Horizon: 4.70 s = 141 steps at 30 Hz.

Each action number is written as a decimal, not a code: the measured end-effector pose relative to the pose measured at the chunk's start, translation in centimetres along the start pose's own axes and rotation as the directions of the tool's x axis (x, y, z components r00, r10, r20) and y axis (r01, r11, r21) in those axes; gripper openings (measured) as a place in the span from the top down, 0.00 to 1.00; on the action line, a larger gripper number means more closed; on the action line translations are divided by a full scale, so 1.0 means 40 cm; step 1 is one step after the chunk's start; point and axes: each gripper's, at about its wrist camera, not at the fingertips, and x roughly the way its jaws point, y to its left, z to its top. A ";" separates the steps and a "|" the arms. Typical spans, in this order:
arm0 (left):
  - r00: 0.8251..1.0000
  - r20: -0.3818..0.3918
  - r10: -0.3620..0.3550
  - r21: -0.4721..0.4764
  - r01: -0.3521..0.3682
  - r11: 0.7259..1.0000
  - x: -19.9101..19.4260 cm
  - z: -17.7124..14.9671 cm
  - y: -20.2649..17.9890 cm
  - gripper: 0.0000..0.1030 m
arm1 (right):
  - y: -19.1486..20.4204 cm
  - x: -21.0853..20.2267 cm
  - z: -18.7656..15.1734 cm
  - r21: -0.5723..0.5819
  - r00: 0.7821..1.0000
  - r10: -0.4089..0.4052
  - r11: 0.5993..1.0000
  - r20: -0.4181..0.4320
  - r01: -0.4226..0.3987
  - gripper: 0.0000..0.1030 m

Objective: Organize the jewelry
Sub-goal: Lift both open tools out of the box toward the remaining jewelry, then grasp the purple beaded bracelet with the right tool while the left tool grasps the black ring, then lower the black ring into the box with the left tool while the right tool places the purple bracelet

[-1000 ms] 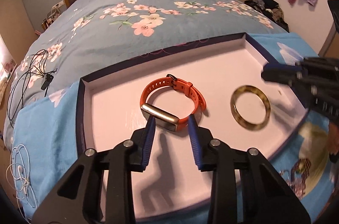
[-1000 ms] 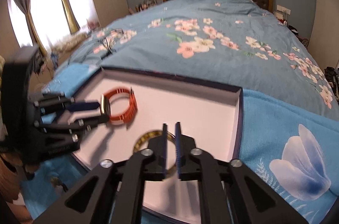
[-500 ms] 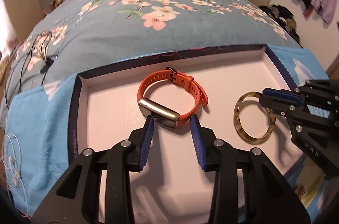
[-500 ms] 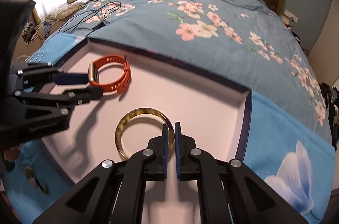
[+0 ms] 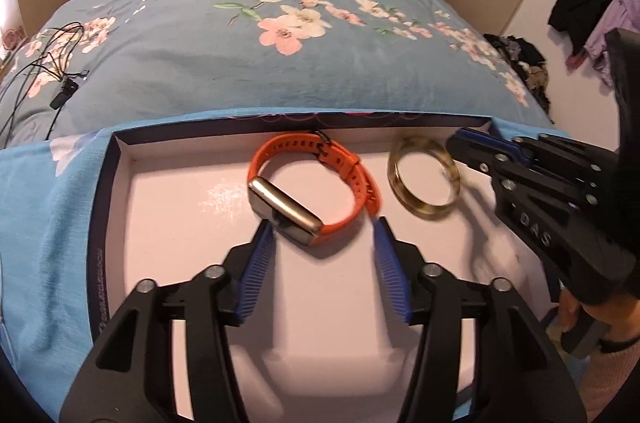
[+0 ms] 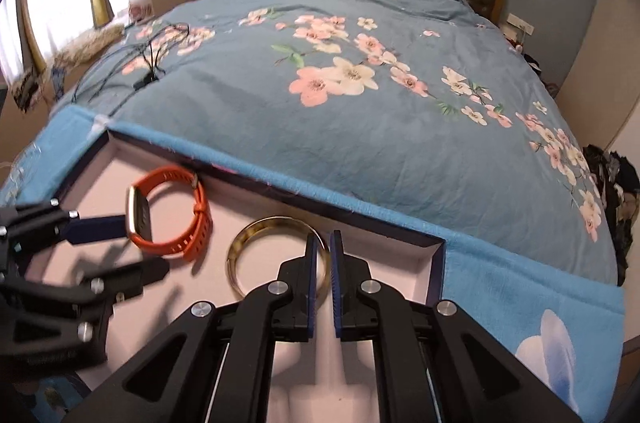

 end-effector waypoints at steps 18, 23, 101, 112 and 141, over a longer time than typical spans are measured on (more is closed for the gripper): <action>0.967 0.240 -0.087 0.203 0.038 0.979 -0.316 -0.266 0.014 0.37 | 0.016 -0.308 -0.289 -0.015 0.965 0.220 0.975 0.140 -0.221 0.72; 0.970 0.224 -0.091 0.220 0.041 0.975 -0.336 -0.354 0.031 0.37 | 0.018 -0.309 -0.390 0.041 0.971 0.224 0.973 0.078 -0.228 0.72; 0.979 0.095 -0.179 0.416 0.125 0.901 -0.270 -0.427 -0.147 0.78 | 0.024 -0.432 -0.364 0.061 0.906 0.294 0.943 0.303 -0.327 0.99; 0.969 0.194 -0.150 0.355 0.073 0.932 -0.317 -0.342 -0.085 0.78 | 0.025 -0.406 -0.284 0.047 0.893 0.310 0.938 0.325 -0.343 0.99; 0.986 0.159 -0.057 0.288 0.009 0.958 -0.191 -0.192 -0.029 0.78 | 0.030 -0.206 -0.137 0.114 0.925 0.297 0.937 0.238 -0.330 0.99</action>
